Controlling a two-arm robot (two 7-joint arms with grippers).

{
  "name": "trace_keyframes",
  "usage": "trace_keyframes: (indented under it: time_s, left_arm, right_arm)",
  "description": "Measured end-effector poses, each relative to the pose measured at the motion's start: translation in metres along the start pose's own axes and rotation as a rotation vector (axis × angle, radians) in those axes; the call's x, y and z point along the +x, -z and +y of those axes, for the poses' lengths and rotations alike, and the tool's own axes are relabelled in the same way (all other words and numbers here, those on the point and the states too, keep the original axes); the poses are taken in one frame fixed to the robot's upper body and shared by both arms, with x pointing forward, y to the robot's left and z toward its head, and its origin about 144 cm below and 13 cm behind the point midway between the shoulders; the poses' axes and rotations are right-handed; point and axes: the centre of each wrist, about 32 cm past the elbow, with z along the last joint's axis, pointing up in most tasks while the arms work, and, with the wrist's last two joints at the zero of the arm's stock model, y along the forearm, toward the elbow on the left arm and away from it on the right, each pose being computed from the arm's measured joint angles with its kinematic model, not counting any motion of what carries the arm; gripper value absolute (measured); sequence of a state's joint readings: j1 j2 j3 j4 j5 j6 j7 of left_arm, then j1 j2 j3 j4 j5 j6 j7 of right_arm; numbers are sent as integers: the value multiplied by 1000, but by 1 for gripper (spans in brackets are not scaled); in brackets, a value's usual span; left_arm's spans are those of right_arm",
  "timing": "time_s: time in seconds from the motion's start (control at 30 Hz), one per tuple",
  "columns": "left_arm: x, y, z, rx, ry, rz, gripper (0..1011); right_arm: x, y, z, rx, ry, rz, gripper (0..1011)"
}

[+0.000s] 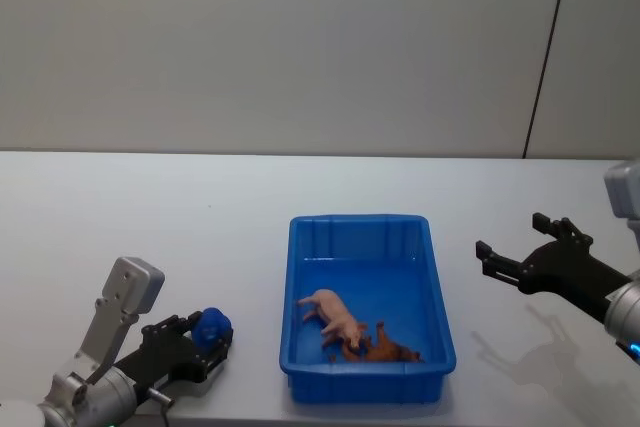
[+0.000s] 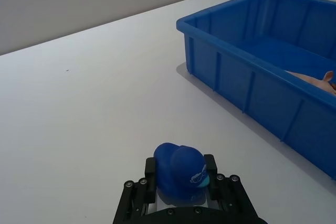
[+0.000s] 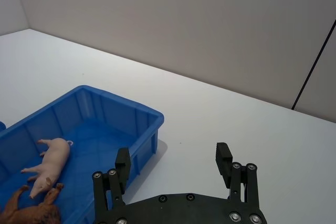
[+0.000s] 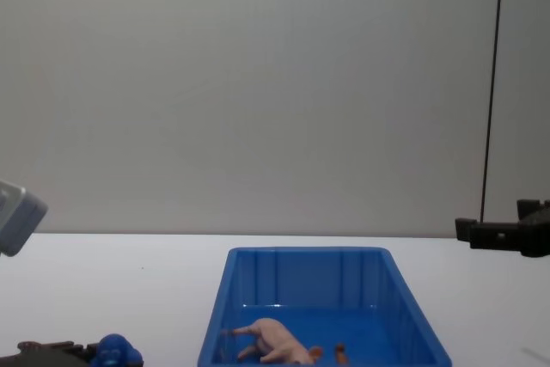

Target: Pick up the two dolls from the table and place them into the box.

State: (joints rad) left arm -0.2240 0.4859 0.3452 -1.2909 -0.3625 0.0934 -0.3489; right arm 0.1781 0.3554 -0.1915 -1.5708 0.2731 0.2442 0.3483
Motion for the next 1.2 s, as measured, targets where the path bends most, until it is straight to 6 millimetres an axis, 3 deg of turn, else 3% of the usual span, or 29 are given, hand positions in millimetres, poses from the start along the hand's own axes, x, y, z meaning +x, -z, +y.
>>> trace_keyframes:
  time_s: [0.2,0.63,0.77,1.2]
  left_arm:
    - [2,-7,1,-9,-4,-25,496]
    - [6,-57,-3,-95,3,-156,416]
    - [5,-77,-13,-138,28,-200,390]
    - [-5,-109,-49,-223,122,-260,325]
  right_arm:
    - [0,0,0,0,0,0,1001]
    - [0,0,0,0,0,0,1001]
    - [0,0,0,0,0,0,1001]
    - [0,0,0,0,0,0,1001]
